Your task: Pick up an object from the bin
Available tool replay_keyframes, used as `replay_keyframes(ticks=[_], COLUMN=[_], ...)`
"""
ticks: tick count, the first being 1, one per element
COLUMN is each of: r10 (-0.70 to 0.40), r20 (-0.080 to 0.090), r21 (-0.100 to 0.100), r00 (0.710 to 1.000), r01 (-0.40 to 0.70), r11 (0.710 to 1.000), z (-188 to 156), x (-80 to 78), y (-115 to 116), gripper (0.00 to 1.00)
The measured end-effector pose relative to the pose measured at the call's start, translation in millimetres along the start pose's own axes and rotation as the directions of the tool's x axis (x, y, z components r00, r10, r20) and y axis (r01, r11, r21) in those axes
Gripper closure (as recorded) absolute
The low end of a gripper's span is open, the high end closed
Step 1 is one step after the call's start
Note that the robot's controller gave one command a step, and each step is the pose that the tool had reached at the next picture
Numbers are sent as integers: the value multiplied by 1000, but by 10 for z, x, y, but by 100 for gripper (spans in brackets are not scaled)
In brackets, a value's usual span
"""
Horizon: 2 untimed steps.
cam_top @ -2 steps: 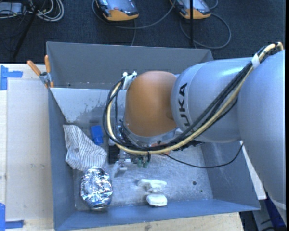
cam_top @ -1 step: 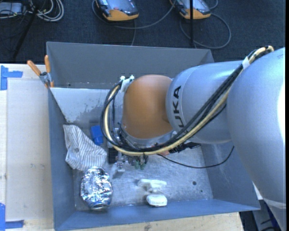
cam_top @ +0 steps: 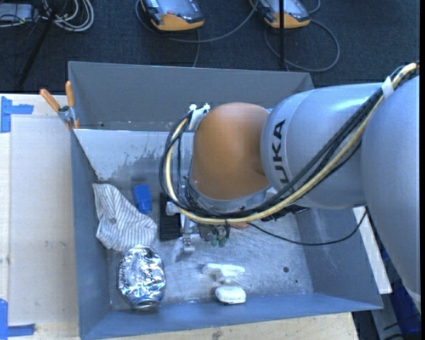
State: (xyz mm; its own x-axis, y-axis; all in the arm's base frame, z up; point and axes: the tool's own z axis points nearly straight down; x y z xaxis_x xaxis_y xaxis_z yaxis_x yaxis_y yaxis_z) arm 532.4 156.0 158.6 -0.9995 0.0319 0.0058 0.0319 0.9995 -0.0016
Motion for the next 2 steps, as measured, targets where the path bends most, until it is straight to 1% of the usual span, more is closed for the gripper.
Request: replay_keyframes(ticks=[1, 2], r10=[13, 13], r20=[6, 6], r21=[-2, -2], r00=[1000, 1000], r01=[-13, -13], r11=[1000, 1000], z=[434, 434], x=[-761, -762], y=[-322, -322], gripper=[100, 100])
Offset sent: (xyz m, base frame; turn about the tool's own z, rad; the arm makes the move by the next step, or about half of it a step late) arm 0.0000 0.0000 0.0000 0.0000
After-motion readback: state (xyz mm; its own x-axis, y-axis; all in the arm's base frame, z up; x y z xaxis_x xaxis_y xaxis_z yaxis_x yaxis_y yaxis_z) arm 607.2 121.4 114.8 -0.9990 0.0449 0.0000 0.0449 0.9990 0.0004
